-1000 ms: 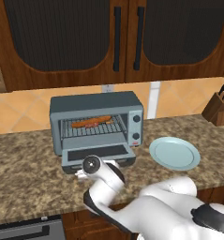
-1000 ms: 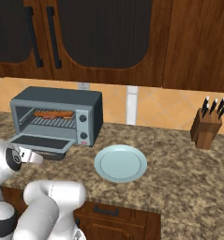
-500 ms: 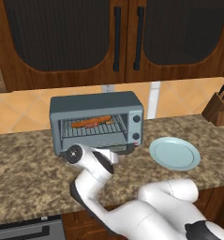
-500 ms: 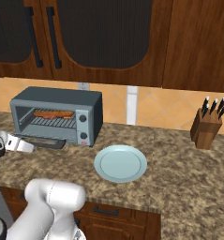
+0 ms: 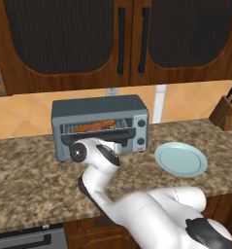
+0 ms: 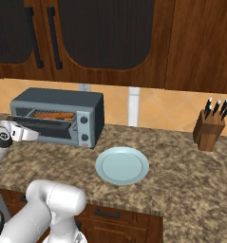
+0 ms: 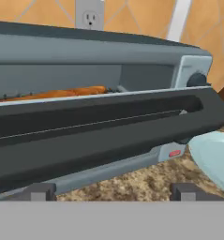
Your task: Pick up the kebab skewer and baguette bread, and place them inside the toaster oven. Close the toaster oven door and start by setting the timer.
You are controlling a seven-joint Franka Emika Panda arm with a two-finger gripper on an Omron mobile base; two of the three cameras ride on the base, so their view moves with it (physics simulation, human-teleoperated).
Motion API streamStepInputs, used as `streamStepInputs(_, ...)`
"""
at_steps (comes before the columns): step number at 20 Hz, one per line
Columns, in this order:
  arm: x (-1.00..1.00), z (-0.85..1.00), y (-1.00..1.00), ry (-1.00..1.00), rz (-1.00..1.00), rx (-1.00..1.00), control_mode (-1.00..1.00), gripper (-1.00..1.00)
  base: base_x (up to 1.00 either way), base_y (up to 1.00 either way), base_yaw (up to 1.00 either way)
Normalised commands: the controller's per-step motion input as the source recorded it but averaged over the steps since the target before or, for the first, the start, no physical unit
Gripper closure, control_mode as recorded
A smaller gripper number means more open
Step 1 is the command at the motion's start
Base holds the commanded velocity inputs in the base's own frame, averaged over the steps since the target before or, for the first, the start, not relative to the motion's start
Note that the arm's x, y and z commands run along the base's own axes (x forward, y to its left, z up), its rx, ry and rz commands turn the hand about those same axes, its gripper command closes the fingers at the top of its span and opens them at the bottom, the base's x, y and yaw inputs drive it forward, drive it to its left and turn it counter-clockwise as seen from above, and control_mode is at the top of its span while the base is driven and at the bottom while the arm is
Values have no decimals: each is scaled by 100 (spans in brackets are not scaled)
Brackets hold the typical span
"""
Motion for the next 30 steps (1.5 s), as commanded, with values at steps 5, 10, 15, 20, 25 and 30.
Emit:
streamStepInputs(5, 26, 4, -40, -7, 0, 0, -100, -100, 0, 0, 0)
streamStepInputs(10, 19, 32, -35, -3, 0, 0, -100, -100, 0, 0, 0)
streamStepInputs(15, 33, 21, -32, -5, 0, 0, -100, -100, 0, 0, 0)
streamStepInputs(20, 41, 0, -10, -10, 0, 0, -100, -100, 0, 0, 0)
streamStepInputs(25, 38, -4, 0, -11, -1, 0, -100, -100, 0, 0, 0)
streamStepInputs(30, 6, -5, 0, -3, 0, 0, -100, -100, 0, 0, 0)
